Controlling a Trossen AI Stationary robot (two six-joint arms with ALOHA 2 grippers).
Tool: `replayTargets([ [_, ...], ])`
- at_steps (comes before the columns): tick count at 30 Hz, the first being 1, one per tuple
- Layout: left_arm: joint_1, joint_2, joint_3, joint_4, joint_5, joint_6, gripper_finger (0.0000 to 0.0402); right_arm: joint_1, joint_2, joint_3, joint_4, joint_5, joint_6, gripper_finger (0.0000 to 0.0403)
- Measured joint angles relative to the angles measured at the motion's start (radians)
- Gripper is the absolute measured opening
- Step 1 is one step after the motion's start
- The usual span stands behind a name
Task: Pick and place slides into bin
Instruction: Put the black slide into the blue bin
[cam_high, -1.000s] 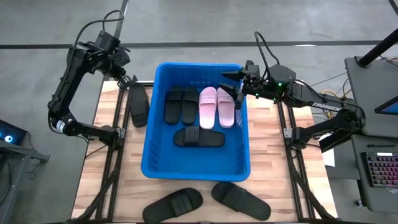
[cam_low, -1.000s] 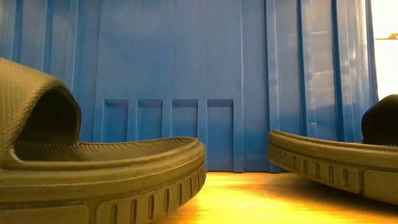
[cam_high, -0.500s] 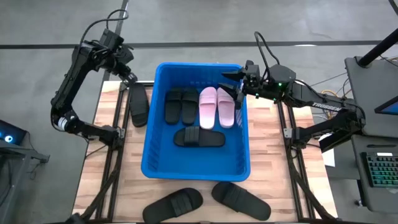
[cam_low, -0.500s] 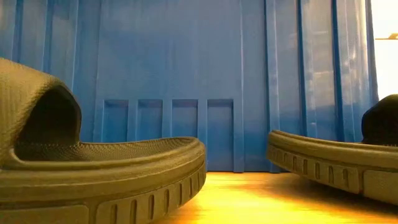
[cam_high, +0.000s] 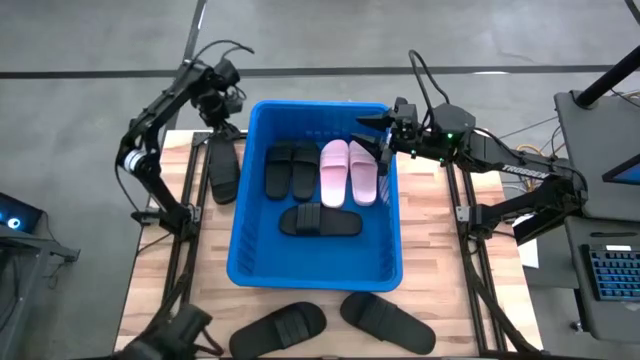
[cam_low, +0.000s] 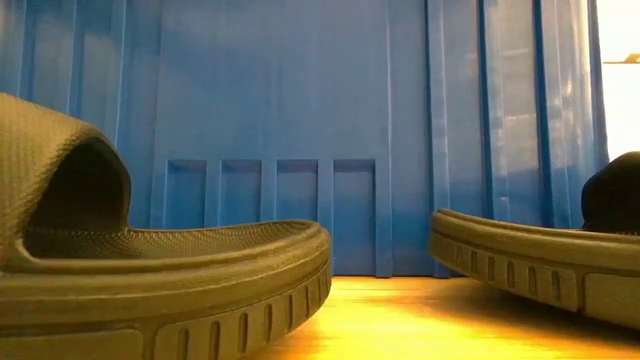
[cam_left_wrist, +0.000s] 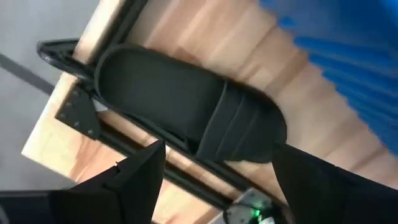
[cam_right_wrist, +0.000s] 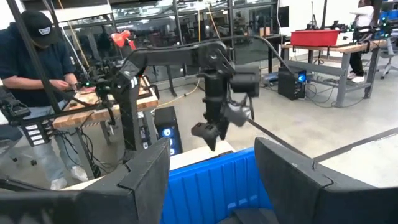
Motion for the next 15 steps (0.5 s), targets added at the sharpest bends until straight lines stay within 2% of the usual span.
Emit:
replayTargets([
  [6, 0.002, 0.046, -0.055, 0.002, -0.046, -0.005, 0.0276, 0.0, 0.0, 0.0, -0.001, 0.0, 0.0, 0.0224],
  [15, 0.012, -0.009, -0.146, 0.032, -0.036, 0.005, 0.0276, 0.0, 0.0, 0.0, -0.003, 0.0, -0.004, 0.0224],
])
